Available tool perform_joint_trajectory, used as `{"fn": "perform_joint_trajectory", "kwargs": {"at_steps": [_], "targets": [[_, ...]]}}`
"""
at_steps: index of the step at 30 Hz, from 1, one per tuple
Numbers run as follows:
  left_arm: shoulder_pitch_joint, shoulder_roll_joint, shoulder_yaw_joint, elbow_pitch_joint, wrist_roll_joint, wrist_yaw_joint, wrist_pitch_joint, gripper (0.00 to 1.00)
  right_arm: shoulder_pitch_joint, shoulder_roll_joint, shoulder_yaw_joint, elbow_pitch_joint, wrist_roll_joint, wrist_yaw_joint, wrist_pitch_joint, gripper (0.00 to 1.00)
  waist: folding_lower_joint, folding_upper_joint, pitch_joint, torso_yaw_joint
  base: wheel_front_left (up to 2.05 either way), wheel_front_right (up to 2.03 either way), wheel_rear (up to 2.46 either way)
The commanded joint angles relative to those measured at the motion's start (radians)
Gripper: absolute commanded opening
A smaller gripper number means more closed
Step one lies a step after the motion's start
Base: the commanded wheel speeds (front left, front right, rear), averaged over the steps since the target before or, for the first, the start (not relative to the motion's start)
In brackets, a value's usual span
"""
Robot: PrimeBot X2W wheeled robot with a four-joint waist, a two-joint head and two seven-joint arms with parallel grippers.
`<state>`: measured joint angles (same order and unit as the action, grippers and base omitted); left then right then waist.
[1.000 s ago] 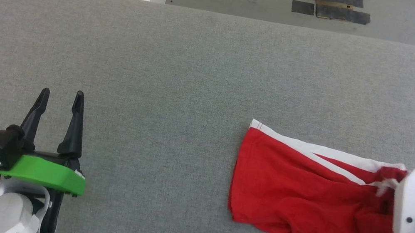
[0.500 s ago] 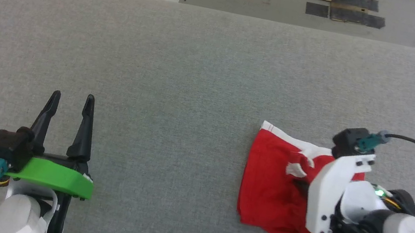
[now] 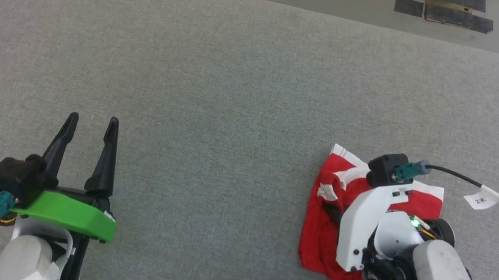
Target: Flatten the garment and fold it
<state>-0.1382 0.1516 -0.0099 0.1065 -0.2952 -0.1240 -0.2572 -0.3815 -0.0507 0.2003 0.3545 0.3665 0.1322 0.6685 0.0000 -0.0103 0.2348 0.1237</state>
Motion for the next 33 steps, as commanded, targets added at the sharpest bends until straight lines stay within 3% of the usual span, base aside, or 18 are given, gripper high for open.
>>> {"fn": "perform_joint_trajectory", "kwargs": {"at_steps": [1,2,3,9,14,20,24,29,33], "targets": [[0.004,-0.002,0.003,0.002,-0.006,-0.007,-0.005,1.00,-0.012,0.000,0.014,0.035,-0.015,-0.002,-0.021,0.00,0.0000,0.0103,-0.001,-0.001,0.00,0.00,0.00],[0.005,-0.002,0.004,0.003,-0.006,-0.007,-0.005,1.00,-0.016,0.000,0.024,0.055,-0.013,-0.002,-0.036,0.31,0.0000,0.0103,-0.004,-0.004,0.00,0.00,0.00],[0.006,-0.002,0.005,0.005,-0.006,-0.007,-0.005,1.00,-0.018,0.000,0.035,0.067,-0.006,-0.002,-0.045,1.00,0.0000,0.0103,-0.007,-0.008,0.00,0.00,0.00],[0.020,-0.002,0.012,0.010,-0.004,-0.007,-0.005,1.00,-0.053,0.000,0.146,-0.019,-0.010,-0.002,-0.048,1.00,0.0000,0.0103,-0.041,-0.048,0.00,0.00,0.00],[0.034,0.003,0.018,0.007,0.001,-0.007,-0.005,1.00,-0.020,0.000,0.154,-0.213,-0.066,-0.002,0.062,1.00,0.0000,0.0103,-0.062,-0.085,0.00,0.00,0.00],[0.040,0.001,0.022,-0.003,0.004,-0.007,-0.005,1.00,0.072,0.000,0.037,-0.464,-0.133,-0.002,0.185,1.00,0.0000,0.0103,-0.066,-0.112,0.00,0.00,0.00],[0.037,0.001,0.020,-0.009,0.004,-0.007,-0.005,1.00,0.137,0.000,-0.047,-0.562,-0.155,-0.002,0.226,1.00,0.0000,0.0103,-0.060,-0.118,0.00,0.00,0.00],[0.032,0.003,0.014,-0.011,0.000,-0.007,-0.005,1.00,0.201,0.000,-0.159,-0.609,-0.192,-0.002,0.223,1.00,0.0000,0.0103,-0.051,-0.113,0.00,0.00,0.00],[0.032,0.009,0.018,-0.013,-0.002,-0.007,-0.005,1.00,0.235,0.000,-0.219,-0.576,-0.238,-0.002,0.248,1.00,0.0000,0.0103,-0.041,-0.110,0.00,0.00,0.00]]}}
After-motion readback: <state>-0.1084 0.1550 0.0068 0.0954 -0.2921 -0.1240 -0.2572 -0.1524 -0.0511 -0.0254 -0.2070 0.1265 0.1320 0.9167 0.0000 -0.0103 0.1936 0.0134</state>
